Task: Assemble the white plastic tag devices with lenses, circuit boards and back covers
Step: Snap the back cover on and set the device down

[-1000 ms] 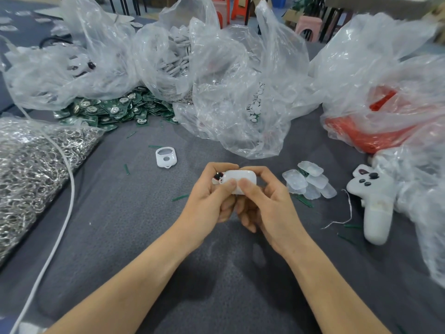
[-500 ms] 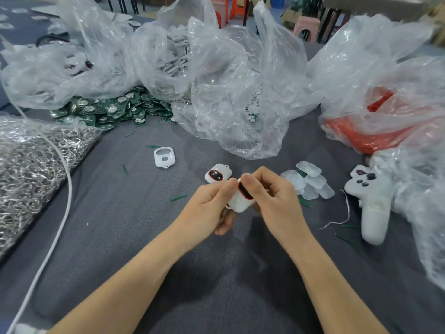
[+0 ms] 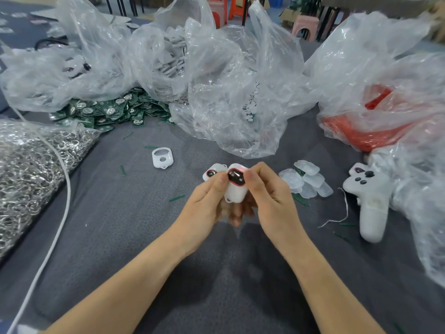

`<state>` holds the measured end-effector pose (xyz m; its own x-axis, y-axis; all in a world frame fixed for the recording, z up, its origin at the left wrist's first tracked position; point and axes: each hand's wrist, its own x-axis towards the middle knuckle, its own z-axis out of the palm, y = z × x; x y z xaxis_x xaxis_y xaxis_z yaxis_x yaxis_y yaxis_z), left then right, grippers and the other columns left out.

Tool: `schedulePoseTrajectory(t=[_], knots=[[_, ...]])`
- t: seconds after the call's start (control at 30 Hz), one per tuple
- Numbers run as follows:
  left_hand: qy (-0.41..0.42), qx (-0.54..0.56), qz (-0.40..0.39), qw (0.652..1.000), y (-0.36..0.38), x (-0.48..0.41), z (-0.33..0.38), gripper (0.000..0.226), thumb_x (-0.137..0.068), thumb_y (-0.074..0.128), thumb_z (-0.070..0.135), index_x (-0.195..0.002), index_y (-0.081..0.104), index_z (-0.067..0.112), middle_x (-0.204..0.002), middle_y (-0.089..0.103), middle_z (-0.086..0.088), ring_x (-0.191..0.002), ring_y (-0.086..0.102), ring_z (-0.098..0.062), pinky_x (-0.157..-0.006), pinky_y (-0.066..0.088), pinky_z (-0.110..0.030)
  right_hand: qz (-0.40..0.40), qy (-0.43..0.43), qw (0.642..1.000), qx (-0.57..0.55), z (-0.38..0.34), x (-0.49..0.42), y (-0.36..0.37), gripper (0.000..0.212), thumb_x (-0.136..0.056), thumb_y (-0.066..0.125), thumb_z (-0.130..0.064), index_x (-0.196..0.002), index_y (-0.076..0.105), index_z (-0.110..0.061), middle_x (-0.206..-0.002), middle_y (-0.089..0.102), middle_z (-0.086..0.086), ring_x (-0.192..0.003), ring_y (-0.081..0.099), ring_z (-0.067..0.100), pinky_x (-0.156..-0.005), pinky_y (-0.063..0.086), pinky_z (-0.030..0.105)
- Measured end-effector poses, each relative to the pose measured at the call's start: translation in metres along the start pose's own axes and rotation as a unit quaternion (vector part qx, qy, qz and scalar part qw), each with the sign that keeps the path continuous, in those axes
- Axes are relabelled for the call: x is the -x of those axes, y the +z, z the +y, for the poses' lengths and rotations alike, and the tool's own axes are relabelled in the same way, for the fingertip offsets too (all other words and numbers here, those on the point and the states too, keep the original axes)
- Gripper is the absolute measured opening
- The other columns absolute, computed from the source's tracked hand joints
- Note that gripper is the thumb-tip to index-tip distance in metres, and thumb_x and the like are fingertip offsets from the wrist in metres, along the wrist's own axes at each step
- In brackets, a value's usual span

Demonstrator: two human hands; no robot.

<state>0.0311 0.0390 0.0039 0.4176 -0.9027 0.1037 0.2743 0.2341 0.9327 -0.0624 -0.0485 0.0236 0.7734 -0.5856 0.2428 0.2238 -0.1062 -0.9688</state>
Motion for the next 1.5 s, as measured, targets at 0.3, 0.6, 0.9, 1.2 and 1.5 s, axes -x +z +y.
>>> schedulePoseTrajectory(t=[0.3, 0.6, 0.9, 1.2, 1.5], knots=[[0.117, -0.089, 0.108, 0.983, 0.004, 0.001, 0.003, 0.014, -0.094, 0.053, 0.016, -0.108, 0.057, 0.013, -0.091, 0.07, 0.001, -0.068, 0.068, -0.019, -0.059, 0.054, -0.028, 0.087, -0.048, 0.993, 0.067, 0.008, -0.003, -0.005, 0.01, -0.091, 0.059, -0.023, -0.094, 0.069, -0.021, -0.1, 0.066, 0.009, -0.094, 0.066, 0.026, -0.065, 0.056, 0.036], [0.173, -0.092, 0.097, 0.976, -0.001, 0.001, 0.003, 0.016, -0.093, 0.051, 0.013, -0.106, 0.06, 0.009, -0.095, 0.072, 0.004, -0.089, 0.07, -0.016, -0.081, 0.055, -0.028, 0.062, -0.06, 0.996, 0.003, 0.007, 0.001, -0.002, 0.013, -0.09, 0.06, -0.011, -0.101, 0.066, -0.009, -0.097, 0.069, 0.014, -0.096, 0.067, 0.034, -0.083, 0.056, 0.048], [0.146, -0.084, 0.115, 0.979, -0.001, 0.002, 0.0, 0.01, -0.092, 0.055, 0.018, -0.093, 0.059, 0.009, -0.095, 0.068, -0.006, -0.074, 0.068, -0.017, -0.067, 0.055, -0.026, 0.06, -0.065, 0.995, 0.036, 0.007, 0.0, 0.003, 0.007, -0.09, 0.06, -0.007, -0.092, 0.065, -0.011, -0.089, 0.071, -0.002, -0.084, 0.069, 0.013, -0.07, 0.054, 0.02], [0.047, -0.112, 0.144, 0.982, -0.003, -0.002, -0.001, 0.021, -0.094, 0.048, 0.029, -0.091, 0.056, 0.01, -0.054, 0.057, -0.004, -0.035, 0.048, -0.014, -0.033, 0.034, -0.019, 0.058, 0.056, 0.997, 0.016, 0.01, -0.002, -0.002, 0.01, -0.09, 0.063, -0.013, -0.095, 0.069, -0.008, -0.082, 0.071, 0.005, -0.071, 0.066, 0.014, -0.053, 0.051, 0.023], [0.036, -0.199, 0.137, 0.97, -0.006, -0.002, -0.005, 0.007, -0.095, 0.055, 0.007, -0.092, 0.056, 0.013, -0.064, 0.063, -0.017, -0.043, 0.058, -0.024, -0.04, 0.044, -0.026, 0.082, 0.031, 0.982, 0.168, 0.012, -0.003, -0.002, 0.007, -0.092, 0.06, -0.01, -0.094, 0.067, -0.012, -0.086, 0.068, 0.005, -0.078, 0.065, 0.02, -0.061, 0.056, 0.036]])
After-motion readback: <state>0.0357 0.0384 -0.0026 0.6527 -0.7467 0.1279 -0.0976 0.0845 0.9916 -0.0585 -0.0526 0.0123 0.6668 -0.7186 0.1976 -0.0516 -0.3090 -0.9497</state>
